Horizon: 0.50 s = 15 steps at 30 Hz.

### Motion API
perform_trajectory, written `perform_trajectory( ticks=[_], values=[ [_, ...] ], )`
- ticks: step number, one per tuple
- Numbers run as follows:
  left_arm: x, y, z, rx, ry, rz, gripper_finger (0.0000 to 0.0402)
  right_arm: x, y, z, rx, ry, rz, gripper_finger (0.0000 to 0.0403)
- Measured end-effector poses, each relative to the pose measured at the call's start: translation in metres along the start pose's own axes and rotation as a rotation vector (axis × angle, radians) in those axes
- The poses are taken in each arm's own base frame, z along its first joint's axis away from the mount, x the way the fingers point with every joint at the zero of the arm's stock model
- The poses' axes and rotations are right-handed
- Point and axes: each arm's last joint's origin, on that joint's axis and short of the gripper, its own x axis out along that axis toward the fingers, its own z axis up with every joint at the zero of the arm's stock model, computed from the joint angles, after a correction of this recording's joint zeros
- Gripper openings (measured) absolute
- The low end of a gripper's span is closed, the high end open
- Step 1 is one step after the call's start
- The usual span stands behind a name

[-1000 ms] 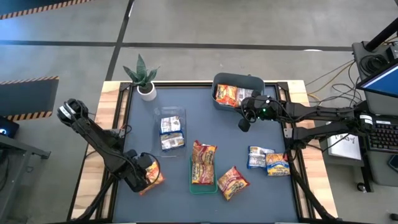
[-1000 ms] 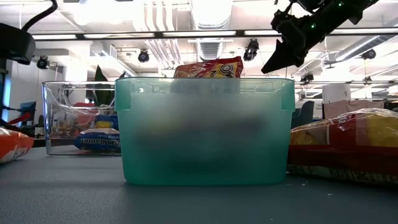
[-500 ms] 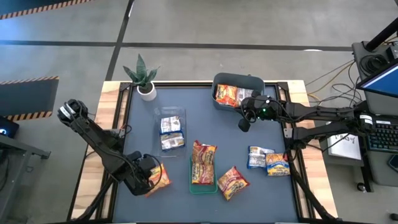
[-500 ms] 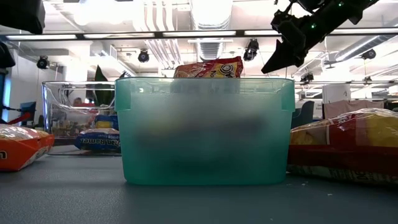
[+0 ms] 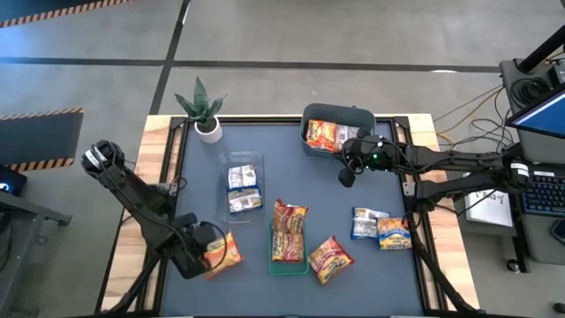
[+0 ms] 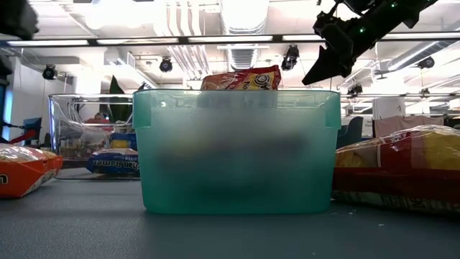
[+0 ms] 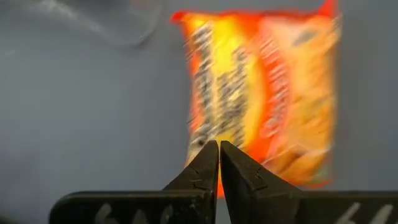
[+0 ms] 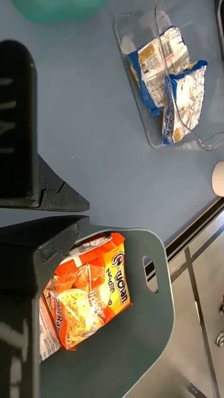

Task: Sort Maruchan noodles
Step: Put the orange noodle pack into the dark blue bin

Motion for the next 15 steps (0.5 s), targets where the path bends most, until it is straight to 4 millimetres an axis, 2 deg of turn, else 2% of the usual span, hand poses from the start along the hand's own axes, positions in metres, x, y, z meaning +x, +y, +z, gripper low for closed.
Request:
perform_trajectory(
  ticks=[3, 7, 9, 12, 15],
  values=[
    [0.0, 0.007, -0.006, 0.002, -0.01, 0.011, 0.0, 0.0, 0.0, 0.0, 0.0, 0.0, 0.0, 0.0012],
    [-0.003, 0.005, -0.004, -0.055, -0.073, -0.158, 0.0, 0.0, 0.0, 0.0, 0.007, 0.0, 0.0, 0.0012],
    [-0.008, -0.003, -0.001, -0.052, -0.115, -0.304, 0.0, 0.0, 0.0, 0.0, 0.007, 0.0, 0.0, 0.0012],
    [-0.024, -0.019, 0.005, 0.054, -0.222, -0.522, 0.0, 0.0, 0.0, 0.0, 0.007, 0.0, 0.0, 0.0012],
    [-0.029, -0.024, 0.008, 0.075, -0.272, -0.549, 0.0, 0.0, 0.0, 0.0, 0.006, 0.0, 0.0, 0.0012]
  ],
)
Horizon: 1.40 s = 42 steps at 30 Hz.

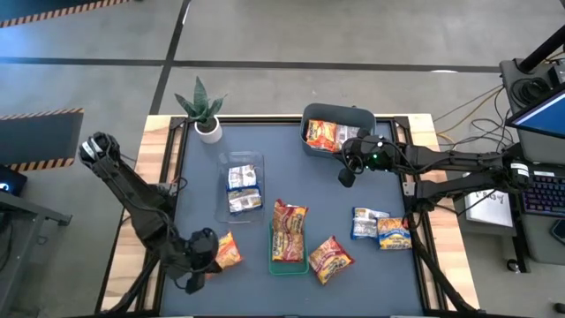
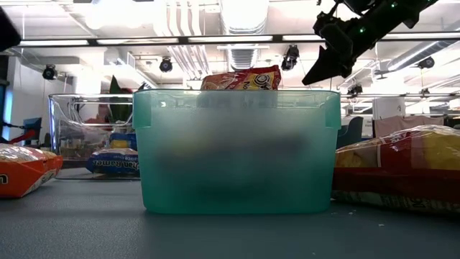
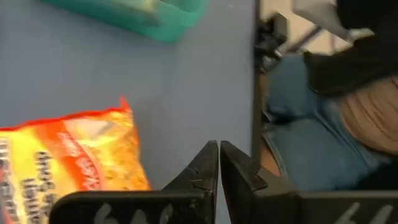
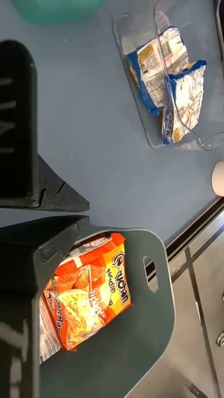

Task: Sort Maruchan noodles
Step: Put the orange noodle pack into the dark blue bin

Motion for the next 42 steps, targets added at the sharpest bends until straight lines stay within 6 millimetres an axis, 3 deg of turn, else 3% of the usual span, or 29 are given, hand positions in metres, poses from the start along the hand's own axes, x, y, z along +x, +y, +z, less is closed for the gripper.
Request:
perform_trajectory(
  ticks=[9, 18, 29, 37, 42],
  values=[
    [0.004, 0.024, -0.014, -0.222, 0.118, 0.296, 0.0021, 0.0, 0.0, 0.0, 0.0, 0.0, 0.0, 0.0012],
    [0.002, 0.034, -0.023, -0.192, 0.244, 0.399, 0.0105, 0.0, 0.001, 0.0, 0.001, 0.002, 0.026, 0.0012],
    [0.022, 0.046, -0.037, -0.079, 0.336, 0.576, 0.0193, 0.0, 0.001, 0.0, 0.001, 0.002, 0.026, 0.0012],
    [0.035, 0.049, -0.043, -0.01, 0.377, 0.582, 0.019, 0.0, 0.001, 0.0, 0.001, 0.002, 0.026, 0.0012],
    [0.038, 0.047, -0.043, 0.017, 0.381, 0.548, 0.0153, 0.0, 0.001, -0.001, 0.0, 0.004, 0.026, 0.0012]
  ],
)
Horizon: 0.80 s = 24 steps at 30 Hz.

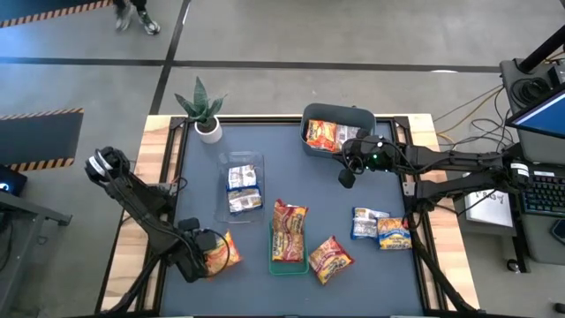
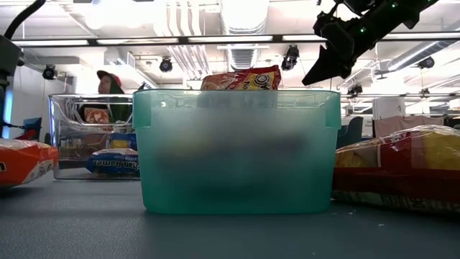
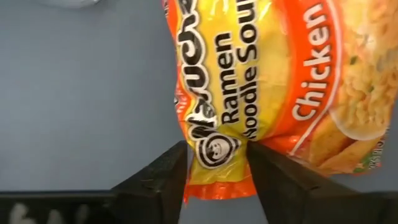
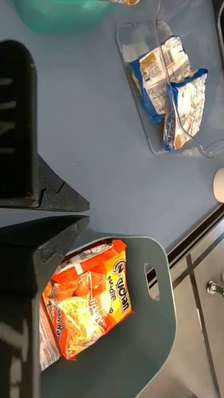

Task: Sort Maruchan noodles
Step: Put the orange noodle pack into the dark blue bin

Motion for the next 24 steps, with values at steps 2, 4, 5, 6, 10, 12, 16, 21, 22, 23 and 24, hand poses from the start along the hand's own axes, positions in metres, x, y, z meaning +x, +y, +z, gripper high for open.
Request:
perform_trajectory(
  ticks=[2, 4, 5, 6, 10, 12, 16, 21, 22, 23, 24],
  values=[
    [0.0, -0.001, 0.0, 0.002, 0.0, -0.005, 0.0124, 0.0, 0.0, 0.0, 0.0, 0.001, 0.0, 0.0012],
    [0.001, -0.001, 0.0, 0.002, 0.0, -0.005, 0.0089, 0.0, 0.0, -0.001, -0.001, 0.002, 0.0, 0.0012],
    [0.001, -0.001, 0.0, 0.003, 0.001, 0.001, 0.0069, 0.0, 0.0, 0.0, -0.001, 0.002, 0.0, 0.0012],
    [0.001, -0.001, 0.0, 0.004, 0.0, 0.003, 0.0048, 0.0, 0.0, 0.0, -0.001, 0.001, 0.0, 0.0012],
    [0.001, -0.001, 0.0, -0.001, 0.003, 0.004, 0.001, 0.0, 0.0, 0.0, -0.003, 0.002, 0.0, 0.0012],
    [-0.001, -0.002, 0.001, 0.001, 0.002, 0.002, 0.0008, 0.0, 0.0, 0.0, -0.004, 0.002, 0.0, 0.0012],
    [-0.008, -0.008, 0.004, 0.001, -0.006, -0.019, 0.0003, 0.0, 0.0, 0.0, -0.007, 0.002, 0.0, 0.0012],
    [-0.027, -0.016, 0.012, 0.0, -0.043, -0.021, 0.0001, 0.0, 0.0, -0.001, -0.008, 0.002, 0.0, 0.0012],
    [-0.032, -0.018, 0.014, 0.004, -0.062, -0.013, 0.0001, 0.0, 0.0, 0.0, -0.008, 0.002, 0.0, 0.0012],
    [-0.037, -0.02, 0.016, 0.008, -0.082, -0.007, 0.0001, 0.0, 0.0, 0.0, -0.008, 0.002, 0.0, 0.0012],
    [-0.043, -0.021, 0.019, 0.015, -0.104, 0.001, 0.0001, 0.0, 0.0, -0.001, -0.008, 0.002, 0.0, 0.0012]
  ],
)
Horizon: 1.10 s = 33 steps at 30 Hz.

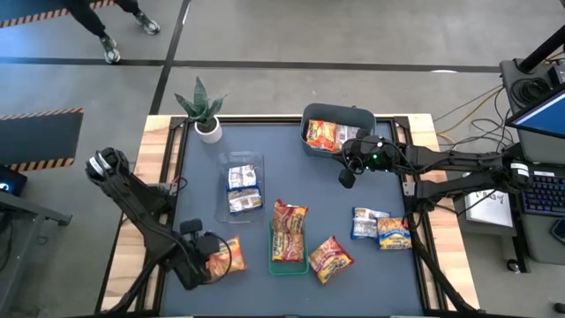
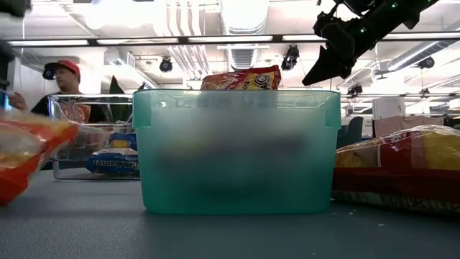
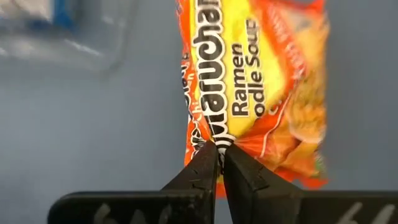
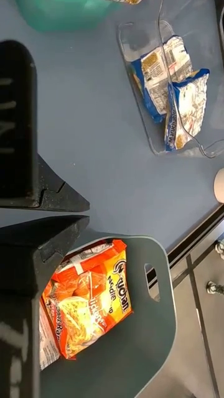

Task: Sort Maruchan noodles
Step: Put the orange noodle pack into the dark blue bin

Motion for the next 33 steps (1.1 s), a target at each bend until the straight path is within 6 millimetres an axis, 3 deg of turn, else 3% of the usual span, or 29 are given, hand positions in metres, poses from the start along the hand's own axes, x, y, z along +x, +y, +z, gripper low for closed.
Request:
perform_trajectory(
  ticks=[11, 21, 27, 33],
  values=[
    [-0.046, -0.009, 0.025, 0.026, -0.244, 0.088, 0.0, 0.0, 0.0, 0.0, 0.0, 0.0, 0.0, 0.0012],
    [-0.105, -0.021, 0.054, 0.126, -0.708, 0.187, 0.0, 0.0, 0.0, 0.0, -0.005, 0.0, 0.0, 0.0012],
    [-0.119, -0.007, 0.087, 0.104, -0.81, 0.337, 0.0, -0.008, -0.001, 0.003, -0.01, -0.035, -0.001, 0.0012],
    [-0.119, 0.023, 0.13, 0.111, -0.749, 0.479, 0.0, -0.031, -0.005, 0.009, -0.026, -0.128, 0.002, 0.0012]
  ],
)
